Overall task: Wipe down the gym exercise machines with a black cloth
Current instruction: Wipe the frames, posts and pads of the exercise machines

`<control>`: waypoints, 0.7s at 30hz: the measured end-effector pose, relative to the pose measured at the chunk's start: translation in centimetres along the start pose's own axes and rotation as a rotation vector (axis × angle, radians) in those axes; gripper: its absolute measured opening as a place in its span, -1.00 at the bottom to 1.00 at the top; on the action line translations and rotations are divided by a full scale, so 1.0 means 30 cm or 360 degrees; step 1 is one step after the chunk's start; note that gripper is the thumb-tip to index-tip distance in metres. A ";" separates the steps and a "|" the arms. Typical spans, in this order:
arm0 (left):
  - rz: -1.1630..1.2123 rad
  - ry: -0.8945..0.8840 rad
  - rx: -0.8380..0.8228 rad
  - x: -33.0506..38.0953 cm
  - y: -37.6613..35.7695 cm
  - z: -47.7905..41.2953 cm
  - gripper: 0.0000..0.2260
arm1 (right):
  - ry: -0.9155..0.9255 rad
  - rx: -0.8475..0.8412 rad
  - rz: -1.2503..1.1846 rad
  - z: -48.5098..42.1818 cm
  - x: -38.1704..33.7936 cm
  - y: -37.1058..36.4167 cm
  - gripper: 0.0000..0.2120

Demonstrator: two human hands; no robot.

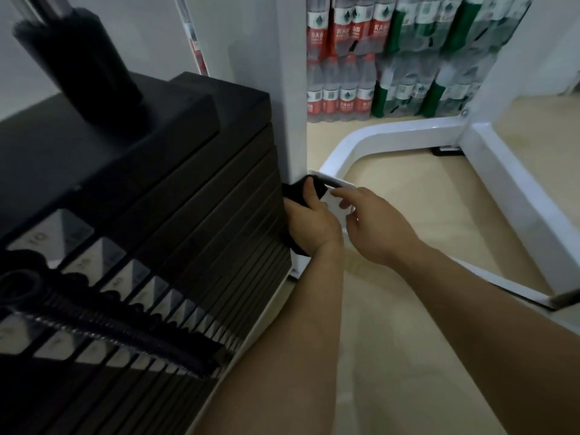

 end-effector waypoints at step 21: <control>-0.0482 0.0204 -0.0004 -0.267 -0.004 -0.002 -0.46 | -0.0073 -0.0167 -0.0005 0.060 0.116 -0.167 -0.46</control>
Point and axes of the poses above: each hand's wrist, its own z-axis away from the middle knuckle, its own y-axis out of the back of the hand, x = y × z, the point moved 9 cm from there along -z, towards the middle knuckle, and after that the axes turned 1 degree about y, right-handed, at the moved point
